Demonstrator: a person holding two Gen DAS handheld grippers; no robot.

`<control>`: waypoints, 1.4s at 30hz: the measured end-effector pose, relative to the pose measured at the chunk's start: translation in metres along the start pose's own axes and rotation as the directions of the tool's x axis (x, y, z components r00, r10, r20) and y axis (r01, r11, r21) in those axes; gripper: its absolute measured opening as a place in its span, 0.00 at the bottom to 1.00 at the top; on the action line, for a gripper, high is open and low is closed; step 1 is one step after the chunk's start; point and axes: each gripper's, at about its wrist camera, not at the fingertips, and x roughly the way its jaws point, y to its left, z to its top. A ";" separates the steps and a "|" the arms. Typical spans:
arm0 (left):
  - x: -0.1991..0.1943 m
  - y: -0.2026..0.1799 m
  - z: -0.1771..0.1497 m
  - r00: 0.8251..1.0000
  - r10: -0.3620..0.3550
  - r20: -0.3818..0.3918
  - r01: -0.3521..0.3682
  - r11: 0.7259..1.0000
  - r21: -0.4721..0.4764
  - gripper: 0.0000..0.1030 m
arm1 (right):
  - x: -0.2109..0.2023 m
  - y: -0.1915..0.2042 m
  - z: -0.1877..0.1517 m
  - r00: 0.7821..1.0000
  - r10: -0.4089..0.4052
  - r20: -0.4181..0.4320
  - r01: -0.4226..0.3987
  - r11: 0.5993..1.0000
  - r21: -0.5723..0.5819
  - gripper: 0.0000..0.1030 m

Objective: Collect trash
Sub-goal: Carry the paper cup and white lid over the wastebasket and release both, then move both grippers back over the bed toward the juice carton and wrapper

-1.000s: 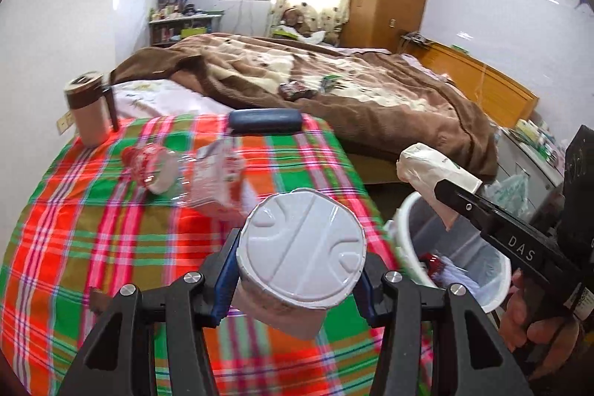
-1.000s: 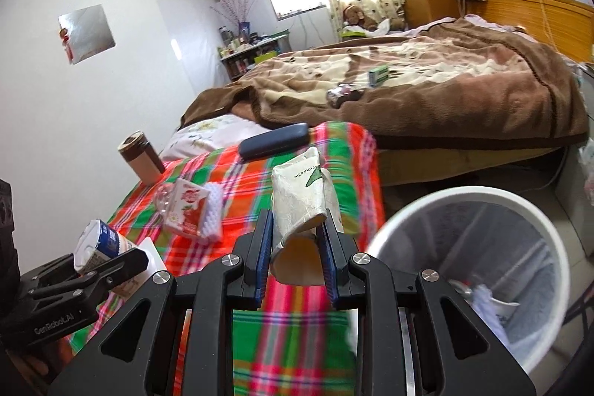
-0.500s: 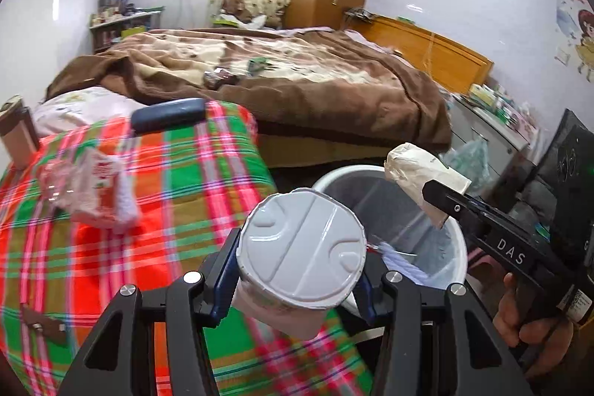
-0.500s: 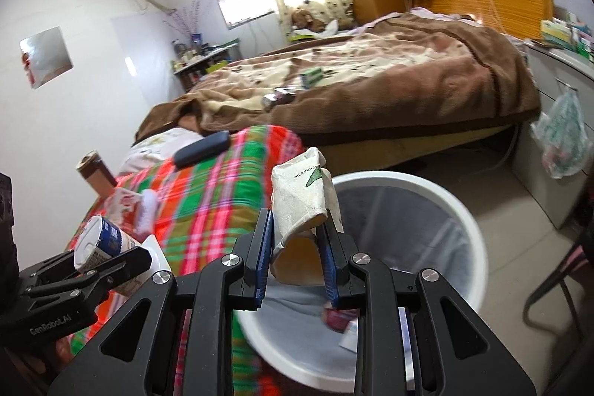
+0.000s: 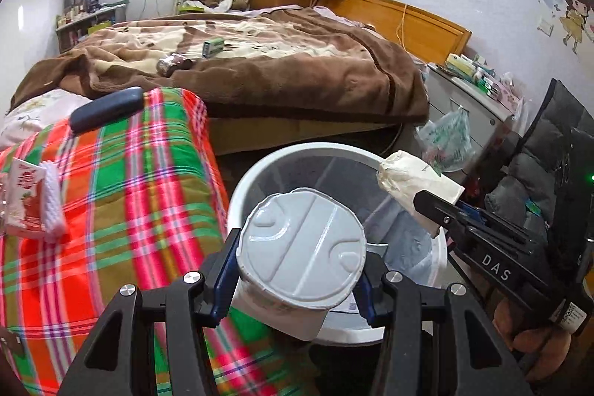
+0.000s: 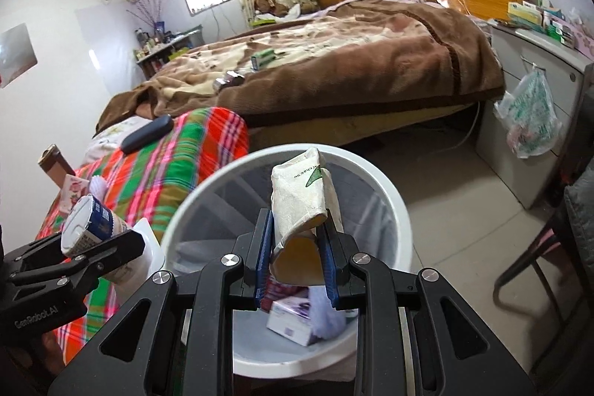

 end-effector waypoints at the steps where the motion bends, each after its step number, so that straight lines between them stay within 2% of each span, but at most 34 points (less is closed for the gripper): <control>1: 0.002 -0.002 0.000 1.000 0.002 -0.003 -0.002 1.000 0.006 0.51 | 0.001 -0.002 0.000 1.000 -0.003 -0.002 0.003 1.000 0.003 0.24; 7: 0.014 -0.013 0.001 1.000 0.011 -0.024 -0.011 0.999 0.034 0.52 | 0.007 -0.009 -0.003 0.999 -0.013 -0.035 0.013 1.000 -0.003 0.27; 11: 0.018 -0.013 0.000 0.999 0.005 -0.035 -0.004 1.000 0.017 0.52 | 0.007 -0.011 -0.005 0.999 0.003 -0.050 -0.003 1.000 0.010 0.28; 13: 0.018 -0.012 0.000 0.999 0.022 -0.034 -0.022 1.000 0.019 0.58 | 0.007 -0.012 -0.005 0.999 0.002 -0.054 -0.001 1.000 0.010 0.30; 14: 0.017 -0.012 0.000 0.999 0.030 -0.031 -0.029 0.999 0.019 0.61 | 0.006 -0.012 -0.006 0.999 -0.005 -0.051 0.006 1.000 0.009 0.32; 16: 0.015 -0.009 0.001 0.999 0.026 -0.024 -0.026 1.000 0.006 0.63 | 0.006 -0.012 -0.006 0.999 -0.011 -0.051 0.012 1.000 0.008 0.41; 18: 0.014 -0.006 0.000 0.999 0.034 -0.020 -0.034 0.999 0.001 0.63 | 0.004 -0.013 -0.006 0.999 -0.008 -0.048 0.008 1.000 0.012 0.44; 32: -0.015 0.016 -0.007 0.999 0.043 0.020 -0.042 0.998 -0.045 0.64 | -0.002 0.001 -0.005 1.000 0.004 -0.025 -0.004 1.000 0.001 0.44; 42: -0.042 0.044 -0.017 0.994 0.091 0.054 -0.085 0.992 -0.096 0.64 | -0.005 0.027 -0.006 0.999 0.053 -0.009 -0.054 0.998 -0.041 0.44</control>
